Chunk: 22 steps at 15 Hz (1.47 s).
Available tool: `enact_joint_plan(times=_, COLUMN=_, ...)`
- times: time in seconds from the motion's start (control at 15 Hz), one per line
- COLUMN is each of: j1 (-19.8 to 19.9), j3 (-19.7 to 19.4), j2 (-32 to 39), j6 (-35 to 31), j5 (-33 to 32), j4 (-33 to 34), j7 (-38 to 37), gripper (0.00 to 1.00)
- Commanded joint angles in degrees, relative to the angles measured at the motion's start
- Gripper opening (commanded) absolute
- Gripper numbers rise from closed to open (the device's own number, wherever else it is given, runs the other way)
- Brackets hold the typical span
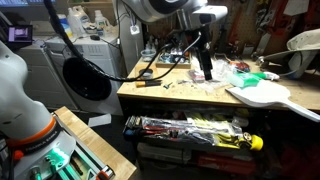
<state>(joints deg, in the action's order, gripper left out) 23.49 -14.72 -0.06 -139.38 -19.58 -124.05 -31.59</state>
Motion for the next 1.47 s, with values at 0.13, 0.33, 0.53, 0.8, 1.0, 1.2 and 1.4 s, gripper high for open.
enact_joint_plan(times=0.13, j1=0.05, j3=-5.05, j2=17.12, j6=-9.51, j5=9.18, j4=9.87, j7=4.44, gripper=1.00)
enact_joint_plan(times=0.33, j1=3.13, j3=-3.95, j2=25.15, j6=-10.13, j5=20.39, j4=15.81, j7=12.47, gripper=1.00)
enact_joint_plan(times=0.53, j1=5.68, j3=-3.76, j2=31.64, j6=-9.17, j5=25.80, j4=22.17, j7=17.57, gripper=1.00)
enact_joint_plan(times=0.8, j1=8.90, j3=-4.46, j2=38.56, j6=-7.33, j5=28.52, j4=29.60, j7=19.60, gripper=1.00)
enact_joint_plan(times=1.0, j1=7.85, j3=-5.10, j2=36.79, j6=-8.80, j5=27.51, j4=27.04, j7=18.57, gripper=1.00)
enact_joint_plan(times=1.2, j1=8.16, j3=-5.02, j2=38.05, j6=-8.75, j5=27.57, j4=28.53, j7=18.54, gripper=1.00)
enact_joint_plan(times=1.4, j1=8.15, j3=-5.00, j2=38.06, j6=-8.72, j5=27.57, j4=28.71, j7=18.53, gripper=1.00)
